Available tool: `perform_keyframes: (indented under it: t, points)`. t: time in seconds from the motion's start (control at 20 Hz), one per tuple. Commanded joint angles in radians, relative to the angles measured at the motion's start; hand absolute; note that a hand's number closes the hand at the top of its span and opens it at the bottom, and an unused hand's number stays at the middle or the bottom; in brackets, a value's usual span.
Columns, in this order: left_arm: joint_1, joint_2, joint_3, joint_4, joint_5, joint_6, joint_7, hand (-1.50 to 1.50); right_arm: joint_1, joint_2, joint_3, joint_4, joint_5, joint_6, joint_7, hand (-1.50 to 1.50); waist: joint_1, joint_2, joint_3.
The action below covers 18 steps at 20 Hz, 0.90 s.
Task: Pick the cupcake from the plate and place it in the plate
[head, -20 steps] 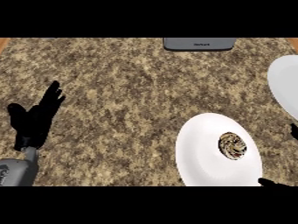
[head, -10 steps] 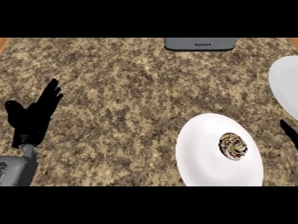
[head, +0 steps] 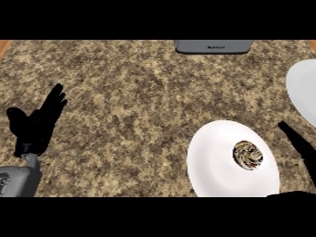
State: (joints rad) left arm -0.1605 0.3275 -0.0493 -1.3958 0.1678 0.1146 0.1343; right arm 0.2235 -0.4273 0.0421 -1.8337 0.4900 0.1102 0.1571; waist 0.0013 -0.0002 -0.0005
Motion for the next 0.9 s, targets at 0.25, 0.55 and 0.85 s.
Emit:
perform_keyframes:
  t: [0.25,0.55,0.85]
  points:
    - [0.047,-0.043,-0.005,-0.069,-0.051,0.003,0.026,0.00,-0.087,0.054,0.089,-0.023,0.115,0.135,0.211,-1.50,0.001,-0.001,0.000]
    - [0.038,-0.028,0.062,-0.082,-0.044,-0.072,0.061,0.00,-0.162,0.100,0.066,0.109,0.173,0.150,0.164,-1.50,0.000,0.000,0.001]
    - [-0.031,-0.090,0.058,-0.014,-0.086,-0.053,0.052,0.00,-0.242,0.132,0.059,0.231,0.225,0.155,0.152,-1.50,-0.001,0.000,0.001]
